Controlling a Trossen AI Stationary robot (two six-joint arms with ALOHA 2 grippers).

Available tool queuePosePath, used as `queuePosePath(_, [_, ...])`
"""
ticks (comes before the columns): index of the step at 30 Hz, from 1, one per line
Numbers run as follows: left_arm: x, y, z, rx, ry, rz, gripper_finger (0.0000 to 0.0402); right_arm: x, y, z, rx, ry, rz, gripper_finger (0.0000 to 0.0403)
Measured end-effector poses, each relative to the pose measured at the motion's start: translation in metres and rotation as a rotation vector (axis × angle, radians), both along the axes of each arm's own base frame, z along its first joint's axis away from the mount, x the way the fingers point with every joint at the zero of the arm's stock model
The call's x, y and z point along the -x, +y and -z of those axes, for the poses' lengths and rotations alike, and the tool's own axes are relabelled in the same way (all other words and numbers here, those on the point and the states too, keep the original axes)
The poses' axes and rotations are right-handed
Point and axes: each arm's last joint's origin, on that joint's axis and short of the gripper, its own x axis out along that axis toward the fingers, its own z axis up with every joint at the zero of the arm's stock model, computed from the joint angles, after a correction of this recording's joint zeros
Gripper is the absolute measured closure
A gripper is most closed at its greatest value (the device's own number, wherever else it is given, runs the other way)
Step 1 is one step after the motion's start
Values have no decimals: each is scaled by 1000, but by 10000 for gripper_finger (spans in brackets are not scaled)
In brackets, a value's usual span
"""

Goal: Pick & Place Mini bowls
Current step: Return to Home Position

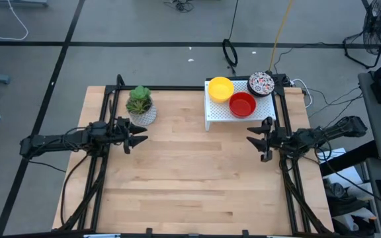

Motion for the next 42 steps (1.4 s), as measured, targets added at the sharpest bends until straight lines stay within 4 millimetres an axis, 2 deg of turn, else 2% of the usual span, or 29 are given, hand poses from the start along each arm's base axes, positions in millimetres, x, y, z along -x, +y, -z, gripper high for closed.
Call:
queuePosePath(26, [0,0,0,2,-2,0,158,31,-9,-22,-85,-282,0,234])
queuePosePath(42, [0,0,0,2,-3,0,158,31,-9,-21,-83,-273,0,234])
